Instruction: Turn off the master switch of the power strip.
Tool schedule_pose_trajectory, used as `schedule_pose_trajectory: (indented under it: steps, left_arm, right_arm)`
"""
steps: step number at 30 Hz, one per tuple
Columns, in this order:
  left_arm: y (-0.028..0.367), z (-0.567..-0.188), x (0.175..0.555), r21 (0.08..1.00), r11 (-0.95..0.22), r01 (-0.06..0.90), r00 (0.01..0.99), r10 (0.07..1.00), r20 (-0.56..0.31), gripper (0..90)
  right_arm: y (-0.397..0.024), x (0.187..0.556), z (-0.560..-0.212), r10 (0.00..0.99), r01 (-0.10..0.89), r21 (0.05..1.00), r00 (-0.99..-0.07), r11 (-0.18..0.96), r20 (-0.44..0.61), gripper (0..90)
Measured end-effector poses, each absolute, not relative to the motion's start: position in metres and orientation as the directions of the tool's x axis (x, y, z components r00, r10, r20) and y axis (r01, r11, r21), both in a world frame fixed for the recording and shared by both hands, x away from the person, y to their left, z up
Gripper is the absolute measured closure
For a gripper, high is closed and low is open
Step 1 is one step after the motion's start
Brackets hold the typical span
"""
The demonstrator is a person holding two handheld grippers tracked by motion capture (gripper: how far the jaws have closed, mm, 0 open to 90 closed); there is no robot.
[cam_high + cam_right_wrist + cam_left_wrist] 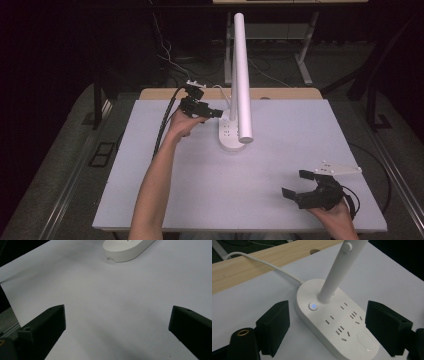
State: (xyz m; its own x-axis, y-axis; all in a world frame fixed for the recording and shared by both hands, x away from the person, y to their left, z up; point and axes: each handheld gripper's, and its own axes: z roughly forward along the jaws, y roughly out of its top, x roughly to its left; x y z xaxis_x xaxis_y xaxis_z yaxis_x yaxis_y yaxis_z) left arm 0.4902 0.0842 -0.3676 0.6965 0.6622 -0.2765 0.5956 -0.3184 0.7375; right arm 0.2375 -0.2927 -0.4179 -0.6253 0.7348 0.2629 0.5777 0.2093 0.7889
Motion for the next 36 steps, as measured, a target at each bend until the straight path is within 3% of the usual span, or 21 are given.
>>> schedule_pose_trajectory:
  steps: [12, 26, 36]
  left_arm:
    - [0.081, -0.381, 0.498, 0.746, -0.231, 0.625, 0.654, 0.677, -0.338, 35.4]
    - [0.076, -0.392, 0.504, 0.747, -0.225, 0.625, 0.658, 0.668, -0.349, 62.8]
    - [0.072, -0.403, 0.509, 0.733, -0.209, 0.647, 0.636, 0.678, -0.368, 75.9]
  right_arm:
    - [-0.296, 0.238, -0.418, 0.738, 0.576, 0.79, -0.623, 0.209, 0.259, 0.3]
    - [-0.297, 0.237, -0.418, 0.745, 0.584, 0.786, -0.613, 0.203, 0.263, 0.3]
    - [-0.299, 0.237, -0.419, 0.748, 0.583, 0.788, -0.61, 0.2, 0.261, 0.3]
